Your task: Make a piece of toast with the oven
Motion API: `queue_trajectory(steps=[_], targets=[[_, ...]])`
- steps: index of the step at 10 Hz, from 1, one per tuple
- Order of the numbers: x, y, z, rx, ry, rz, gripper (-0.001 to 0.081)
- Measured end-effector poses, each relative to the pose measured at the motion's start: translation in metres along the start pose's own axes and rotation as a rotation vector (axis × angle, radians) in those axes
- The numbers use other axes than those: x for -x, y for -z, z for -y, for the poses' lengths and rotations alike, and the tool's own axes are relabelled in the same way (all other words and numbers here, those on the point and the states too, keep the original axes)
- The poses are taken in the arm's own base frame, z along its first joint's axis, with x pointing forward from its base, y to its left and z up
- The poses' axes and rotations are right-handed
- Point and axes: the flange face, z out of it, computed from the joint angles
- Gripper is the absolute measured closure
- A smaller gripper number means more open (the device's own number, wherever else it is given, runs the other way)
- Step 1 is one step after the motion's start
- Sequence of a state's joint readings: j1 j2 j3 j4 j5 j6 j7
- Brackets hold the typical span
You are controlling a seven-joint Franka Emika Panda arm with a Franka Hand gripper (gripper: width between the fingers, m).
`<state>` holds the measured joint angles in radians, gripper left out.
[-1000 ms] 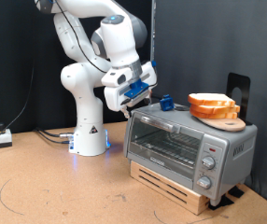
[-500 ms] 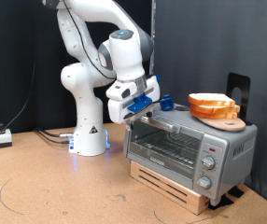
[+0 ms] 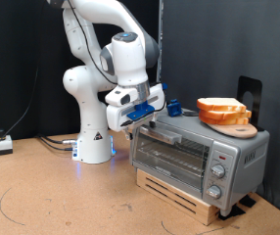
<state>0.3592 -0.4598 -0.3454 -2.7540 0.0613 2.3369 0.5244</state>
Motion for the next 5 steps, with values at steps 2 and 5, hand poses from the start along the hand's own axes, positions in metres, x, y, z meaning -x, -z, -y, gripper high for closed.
queue_trajectory(steps=[2, 5], targets=[[-0.015, 0.000, -0.009, 0.020, -0.023, -0.023, -0.0001], [-0.036, -0.020, -0.019, 0.079, -0.033, -0.052, -0.0001]])
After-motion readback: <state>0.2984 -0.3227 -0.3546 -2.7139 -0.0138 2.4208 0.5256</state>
